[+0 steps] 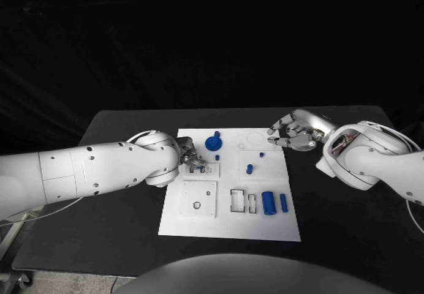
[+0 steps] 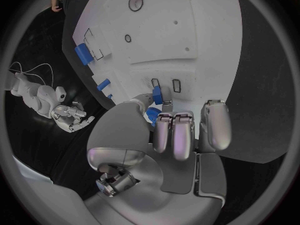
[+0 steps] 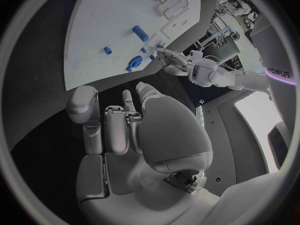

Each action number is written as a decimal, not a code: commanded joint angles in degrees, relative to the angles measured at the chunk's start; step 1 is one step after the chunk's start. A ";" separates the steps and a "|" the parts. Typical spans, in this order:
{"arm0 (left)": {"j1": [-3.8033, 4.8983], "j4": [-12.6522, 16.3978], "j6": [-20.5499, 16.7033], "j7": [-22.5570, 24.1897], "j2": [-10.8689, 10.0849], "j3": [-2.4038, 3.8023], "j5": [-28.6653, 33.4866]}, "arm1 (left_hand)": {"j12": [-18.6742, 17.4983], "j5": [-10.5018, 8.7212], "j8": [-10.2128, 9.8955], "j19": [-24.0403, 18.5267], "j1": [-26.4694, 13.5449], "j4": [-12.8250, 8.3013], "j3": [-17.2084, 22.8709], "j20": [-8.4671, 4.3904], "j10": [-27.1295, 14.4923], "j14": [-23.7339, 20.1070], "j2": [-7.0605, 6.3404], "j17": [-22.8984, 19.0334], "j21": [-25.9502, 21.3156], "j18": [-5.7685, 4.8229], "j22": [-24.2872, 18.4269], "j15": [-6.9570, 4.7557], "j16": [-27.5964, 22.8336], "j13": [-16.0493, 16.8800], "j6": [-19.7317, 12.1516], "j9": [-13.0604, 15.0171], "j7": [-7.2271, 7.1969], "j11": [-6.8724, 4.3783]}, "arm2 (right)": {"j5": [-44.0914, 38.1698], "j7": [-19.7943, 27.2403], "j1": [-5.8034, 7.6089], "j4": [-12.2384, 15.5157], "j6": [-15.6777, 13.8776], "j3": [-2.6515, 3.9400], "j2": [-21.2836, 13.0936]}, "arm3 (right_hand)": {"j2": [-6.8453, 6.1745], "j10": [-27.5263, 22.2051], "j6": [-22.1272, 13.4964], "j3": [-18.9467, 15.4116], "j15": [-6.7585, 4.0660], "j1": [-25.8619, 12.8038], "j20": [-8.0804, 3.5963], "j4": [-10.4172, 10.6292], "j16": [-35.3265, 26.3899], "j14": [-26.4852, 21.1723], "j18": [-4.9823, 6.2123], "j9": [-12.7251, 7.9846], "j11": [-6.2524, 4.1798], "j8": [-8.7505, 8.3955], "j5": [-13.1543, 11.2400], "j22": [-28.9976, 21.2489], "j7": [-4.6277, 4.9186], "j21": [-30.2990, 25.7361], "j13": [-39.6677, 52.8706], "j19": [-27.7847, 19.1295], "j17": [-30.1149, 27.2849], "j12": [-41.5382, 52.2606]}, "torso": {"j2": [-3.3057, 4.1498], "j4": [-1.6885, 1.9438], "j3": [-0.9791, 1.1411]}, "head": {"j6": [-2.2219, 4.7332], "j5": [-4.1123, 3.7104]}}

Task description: Assemble the parts on the task board

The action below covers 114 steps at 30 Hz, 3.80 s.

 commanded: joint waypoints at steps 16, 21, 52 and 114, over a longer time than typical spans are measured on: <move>-1.06 0.17 1.21 0.81 -0.21 -0.01 -0.17 | -0.68 0.09 0.39 -0.31 -0.64 0.12 0.46 -0.01 5.15 5.90 -0.24 15.06 -0.46 0.61 2.64 0.32 0.14 14.07 0.10 0.17 -0.01 0.13 | 0.67 -0.32 -0.26 -0.40 1.25 0.01 0.10 | 0.60 2.53 0.74 0.31 0.30 0.00 0.05 -0.07 -0.20 3.16 0.43 -0.07 0.25 -0.23 -0.20 6.18 -0.15 -0.46 10.71 -0.32 4.76 -0.32 | -0.01 0.00 0.00 | 0.01 0.01; -1.22 0.13 1.40 0.82 -0.29 -0.01 -0.13 | -0.88 -0.03 0.35 -0.45 -0.71 0.16 0.57 0.00 5.00 5.90 -0.27 15.06 -0.58 0.64 2.52 0.34 0.14 13.89 0.01 0.25 0.01 0.15 | 0.79 -0.48 -0.32 -0.63 1.61 0.01 0.20 | 0.61 2.49 0.87 0.33 0.31 0.00 0.06 -0.09 -0.25 3.15 0.45 -0.06 0.28 -0.18 -0.23 6.15 -0.16 -0.60 10.66 -0.36 4.72 -0.36 | 0.00 0.02 -0.02 | 0.01 0.21; -1.71 1.15 1.63 1.44 -0.87 -0.03 0.17 | -1.24 -0.17 0.38 -0.74 -0.55 -0.06 1.13 0.03 4.74 5.90 -0.44 15.06 -0.89 0.72 2.29 0.36 0.14 13.60 -0.01 0.61 -0.03 0.13 | 0.90 -1.10 -0.53 -1.00 2.84 0.01 0.42 | 0.66 2.34 1.02 0.40 0.33 0.03 0.08 -0.15 -0.51 3.07 0.53 -0.06 0.28 -0.15 -0.25 6.04 -0.17 -1.12 10.48 -0.50 4.50 -0.50 | 0.04 -0.06 0.00 | 0.01 0.54; -2.50 0.94 3.18 1.59 -0.42 0.02 -1.50 | -3.06 -6.72 -1.04 -1.71 -1.01 0.31 1.41 0.39 3.44 5.09 -1.31 13.67 -2.13 0.98 1.66 0.78 -0.51 12.13 -0.59 1.26 0.40 0.58 | 0.84 -1.47 -0.80 -1.54 4.12 0.01 0.62 | 0.90 1.94 1.21 1.44 0.41 0.89 0.17 -1.27 -1.15 2.81 0.72 -0.32 0.35 -0.44 1.64 5.76 -0.09 -2.58 10.07 -0.95 3.98 -0.83 | -0.01 -0.03 -0.01 | 0.01 0.34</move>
